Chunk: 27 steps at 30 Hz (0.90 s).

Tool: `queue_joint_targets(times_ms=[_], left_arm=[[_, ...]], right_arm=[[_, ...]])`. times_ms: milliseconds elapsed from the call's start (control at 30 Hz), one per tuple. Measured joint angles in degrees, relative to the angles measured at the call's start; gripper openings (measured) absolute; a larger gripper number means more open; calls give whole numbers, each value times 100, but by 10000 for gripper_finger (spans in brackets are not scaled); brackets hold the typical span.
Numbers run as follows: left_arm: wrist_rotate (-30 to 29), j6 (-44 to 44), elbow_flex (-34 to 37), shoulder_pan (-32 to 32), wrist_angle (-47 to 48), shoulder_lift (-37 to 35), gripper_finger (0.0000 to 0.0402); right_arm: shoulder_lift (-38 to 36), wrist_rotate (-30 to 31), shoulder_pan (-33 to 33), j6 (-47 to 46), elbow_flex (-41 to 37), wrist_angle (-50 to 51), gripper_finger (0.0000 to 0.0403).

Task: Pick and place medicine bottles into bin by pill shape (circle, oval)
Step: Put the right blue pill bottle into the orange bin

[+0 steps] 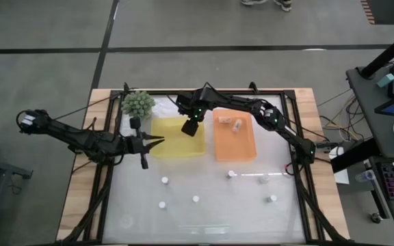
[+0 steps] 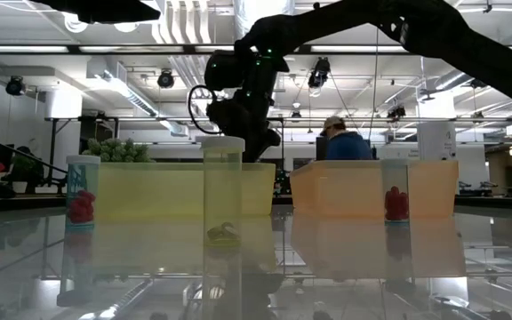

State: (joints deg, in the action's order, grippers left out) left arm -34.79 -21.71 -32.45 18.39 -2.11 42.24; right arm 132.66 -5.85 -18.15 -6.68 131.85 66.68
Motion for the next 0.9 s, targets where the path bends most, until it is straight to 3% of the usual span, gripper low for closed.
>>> queue_joint_targets(times_ms=[300, 633, 900], left_arm=[[0, -2, 0, 0, 0, 0, 19], [0, 20, 2, 0, 4, 0, 19], [0, 101, 4, 0, -1, 0, 19]], right_arm=[[-404, 51, 67, -35, 289, 743, 167], [-1269, 492, 849, 72, 200, 924, 141], [-2060, 1540, 1812, -73, -795, 418, 127]])
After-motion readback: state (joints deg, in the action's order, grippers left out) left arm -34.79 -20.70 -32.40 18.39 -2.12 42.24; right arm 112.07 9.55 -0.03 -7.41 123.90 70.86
